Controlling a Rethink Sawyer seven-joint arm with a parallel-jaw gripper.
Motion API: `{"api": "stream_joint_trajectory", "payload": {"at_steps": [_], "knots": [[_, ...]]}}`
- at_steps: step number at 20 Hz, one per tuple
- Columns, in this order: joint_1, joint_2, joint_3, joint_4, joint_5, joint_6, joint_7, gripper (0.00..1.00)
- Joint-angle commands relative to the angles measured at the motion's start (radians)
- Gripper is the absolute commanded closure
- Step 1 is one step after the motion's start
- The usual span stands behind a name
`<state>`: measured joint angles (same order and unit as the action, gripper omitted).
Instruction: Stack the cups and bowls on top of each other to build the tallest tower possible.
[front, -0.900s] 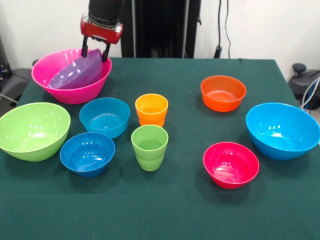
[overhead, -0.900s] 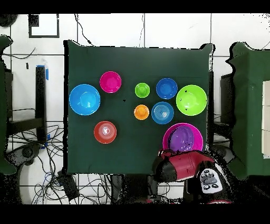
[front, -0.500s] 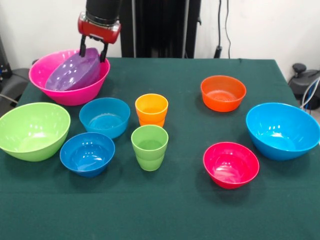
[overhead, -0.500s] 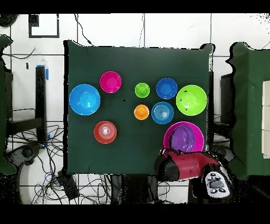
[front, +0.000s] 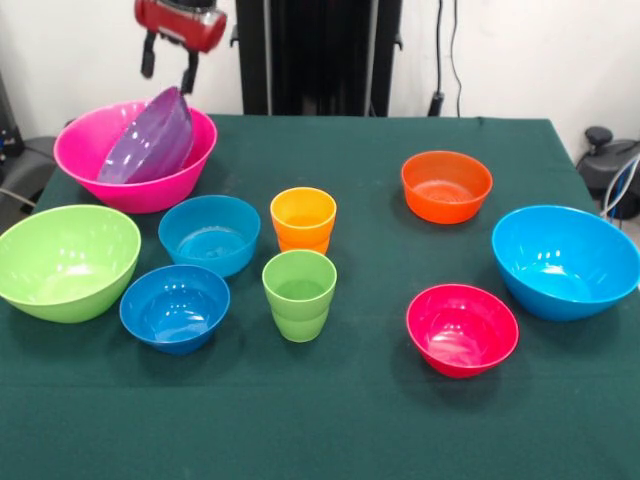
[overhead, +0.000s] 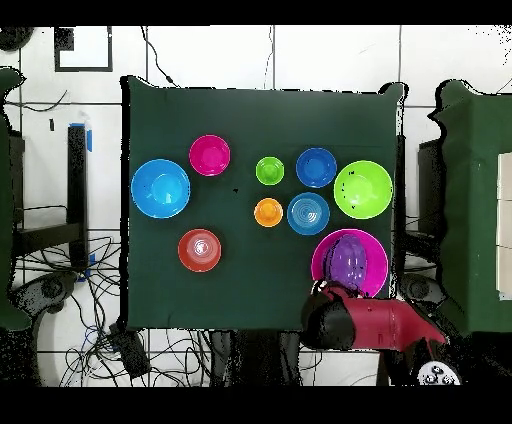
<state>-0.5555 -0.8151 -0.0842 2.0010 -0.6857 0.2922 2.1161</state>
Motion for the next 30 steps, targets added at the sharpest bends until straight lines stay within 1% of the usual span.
{"api": "stream_joint_trajectory", "payload": {"at_steps": [1, 3, 5, 8, 12, 14, 23, 28, 30], "knots": [[0.004, -0.206, 0.152, 0.112, 0.122, 0.241, -0.167, 0.0], [0.01, -0.267, 0.158, 0.123, 0.16, 0.315, -0.202, 0.0], [0.018, -0.303, 0.158, 0.127, 0.183, 0.373, -0.215, 0.0], [0.014, -0.319, 0.173, 0.128, 0.197, 0.404, -0.213, 0.0], [0.009, -0.309, 0.192, 0.13, 0.201, 0.408, -0.196, 0.0], [0.01, -0.304, 0.196, 0.133, 0.201, 0.404, -0.182, 0.0], [0.018, -0.239, 0.203, 0.141, 0.155, 0.288, -0.088, 0.0], [0.016, -0.216, 0.202, 0.147, 0.14, 0.236, -0.06, 0.0], [0.014, -0.196, 0.203, 0.147, 0.129, 0.203, -0.05, 0.0]]}}
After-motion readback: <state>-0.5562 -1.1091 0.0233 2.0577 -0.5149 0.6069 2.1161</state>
